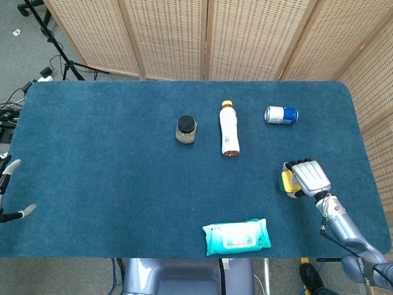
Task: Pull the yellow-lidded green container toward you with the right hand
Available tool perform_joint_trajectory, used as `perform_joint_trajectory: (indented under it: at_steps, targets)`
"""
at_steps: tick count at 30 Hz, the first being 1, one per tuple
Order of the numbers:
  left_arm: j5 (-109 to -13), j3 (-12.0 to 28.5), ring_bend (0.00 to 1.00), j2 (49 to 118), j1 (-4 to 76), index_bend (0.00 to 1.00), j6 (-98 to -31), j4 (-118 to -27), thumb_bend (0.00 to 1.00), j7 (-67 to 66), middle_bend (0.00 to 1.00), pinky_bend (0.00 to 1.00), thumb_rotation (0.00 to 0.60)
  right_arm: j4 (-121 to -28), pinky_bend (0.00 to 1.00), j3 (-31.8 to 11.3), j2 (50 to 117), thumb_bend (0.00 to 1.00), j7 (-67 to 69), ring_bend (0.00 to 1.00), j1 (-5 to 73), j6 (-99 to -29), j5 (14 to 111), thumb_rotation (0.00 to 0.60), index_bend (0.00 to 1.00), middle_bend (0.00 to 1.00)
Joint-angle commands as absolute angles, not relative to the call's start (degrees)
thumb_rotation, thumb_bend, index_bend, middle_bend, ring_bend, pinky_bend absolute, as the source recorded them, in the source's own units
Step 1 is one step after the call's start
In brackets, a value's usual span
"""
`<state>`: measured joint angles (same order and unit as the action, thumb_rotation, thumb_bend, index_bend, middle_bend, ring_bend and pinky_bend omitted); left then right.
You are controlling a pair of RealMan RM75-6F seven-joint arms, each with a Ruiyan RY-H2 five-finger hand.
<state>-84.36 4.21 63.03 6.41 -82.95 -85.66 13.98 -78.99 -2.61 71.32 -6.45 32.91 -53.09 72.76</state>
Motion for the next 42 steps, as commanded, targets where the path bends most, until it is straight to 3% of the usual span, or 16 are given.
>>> perform_joint_trajectory:
  at_steps: [1,6,11,16,20,26,34,42]
  targets:
    - [-84.3,4.2,0.00,63.0,6.4,0.00,-82.9,-85.7,0.00,13.9,0.00,0.00,0.600,-81.9,0.23,-2.6,69.4,0.00,-7.3,0.00,33.6,-47.9,69.1,0.600,0.05,0.00]
    - [-84.1,4.2,0.00,63.0,6.4,0.00,-83.0,-86.0,0.00,13.4,0.00,0.00,0.600,-84.2,0.10,-3.6,67.8,0.00,-7.7,0.00,33.3,-48.5,67.3,0.600,0.00,0.00]
    - [-84.0,4.3,0.00,62.8,6.3,0.00,-83.2,-86.1,0.00,13.7,0.00,0.00,0.600,-88.2,0.08,-4.5,64.9,0.00,-4.9,0.00,31.6,-51.9,68.6,0.600,0.00,0.00]
    - [-84.4,4.1,0.00,62.6,6.1,0.00,-83.6,-86.1,0.00,14.2,0.00,0.00,0.600,-90.4,0.08,-2.2,60.4,0.00,0.1,0.00,27.9,-58.4,78.3,0.600,0.00,0.00]
    - [-84.9,3.9,0.00,62.5,5.9,0.00,-84.2,-86.1,0.00,14.4,0.00,0.00,0.600,-87.0,0.08,0.2,58.9,0.00,2.9,0.00,28.8,-56.0,83.7,0.600,0.02,0.00]
    - [-85.0,3.9,0.00,62.5,5.6,0.00,-84.7,-86.2,0.00,14.5,0.00,0.00,0.600,-80.8,0.08,1.8,60.8,0.00,9.5,0.00,30.9,-53.1,88.4,0.600,0.08,0.03]
    - [-84.4,3.9,0.00,63.4,6.1,0.00,-83.8,-86.2,0.00,12.1,0.00,0.00,0.600,-72.8,0.11,1.8,67.2,0.00,14.0,0.01,32.3,-54.7,92.4,0.600,0.18,0.10]
    - [-83.5,4.2,0.00,63.7,6.3,0.00,-83.1,-86.1,0.00,11.4,0.00,0.00,0.600,-68.1,0.19,1.8,71.2,0.00,16.1,0.10,33.2,-55.8,93.4,0.600,0.23,0.18]
